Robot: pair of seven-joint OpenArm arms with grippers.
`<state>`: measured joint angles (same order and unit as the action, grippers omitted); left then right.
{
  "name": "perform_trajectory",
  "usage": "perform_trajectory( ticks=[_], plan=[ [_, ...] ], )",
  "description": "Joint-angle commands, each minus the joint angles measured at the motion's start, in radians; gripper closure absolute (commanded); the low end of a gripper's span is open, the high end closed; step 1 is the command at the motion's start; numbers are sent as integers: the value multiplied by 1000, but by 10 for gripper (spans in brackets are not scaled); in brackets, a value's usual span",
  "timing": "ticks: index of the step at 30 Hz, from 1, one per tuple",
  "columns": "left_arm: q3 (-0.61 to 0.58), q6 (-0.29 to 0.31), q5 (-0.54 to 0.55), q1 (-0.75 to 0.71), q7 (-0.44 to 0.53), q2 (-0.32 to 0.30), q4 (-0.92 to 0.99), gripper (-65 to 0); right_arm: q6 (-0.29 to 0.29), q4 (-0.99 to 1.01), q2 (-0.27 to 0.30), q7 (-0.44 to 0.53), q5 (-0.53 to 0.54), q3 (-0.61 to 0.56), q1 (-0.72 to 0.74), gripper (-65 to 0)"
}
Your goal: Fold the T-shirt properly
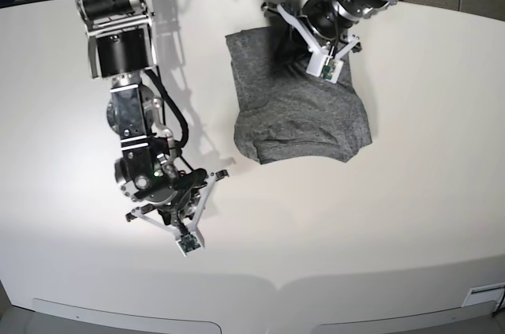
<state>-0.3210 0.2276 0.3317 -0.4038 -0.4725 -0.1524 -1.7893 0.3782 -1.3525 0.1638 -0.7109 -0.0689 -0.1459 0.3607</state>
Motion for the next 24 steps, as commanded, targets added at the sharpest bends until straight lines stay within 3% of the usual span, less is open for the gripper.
perform_trajectory(
  ticks=[1,3,6,11,14,19,24],
  plan=[
    [0,8,9,8,33,-9,-58,0,-3,-61,21,-3,21,3,21,0],
    [0,-3,9,8,33,-28,-126,0,-3,-155,65,-47,60,10,-11,0],
    [1,-79,8,8,33,-67,-219,0,-3,-297,111,-108,114,53,-88,0],
    [1,-230,-45,7,20,-152,-274,0,1,-496,135,-187,195,201,-269,0],
    [17,-321,-54,2,-5,-204,-274,0,35,-586,135,-219,253,310,-387,0],
    [114,-374,-51,-54,-43,-230,-274,0,96,-669,134,-320,348,475,-551,0],
    [261,-377,-32,-165,-43,-230,-274,0,169,-675,127,-391,472,628,-682,0]
  ],
)
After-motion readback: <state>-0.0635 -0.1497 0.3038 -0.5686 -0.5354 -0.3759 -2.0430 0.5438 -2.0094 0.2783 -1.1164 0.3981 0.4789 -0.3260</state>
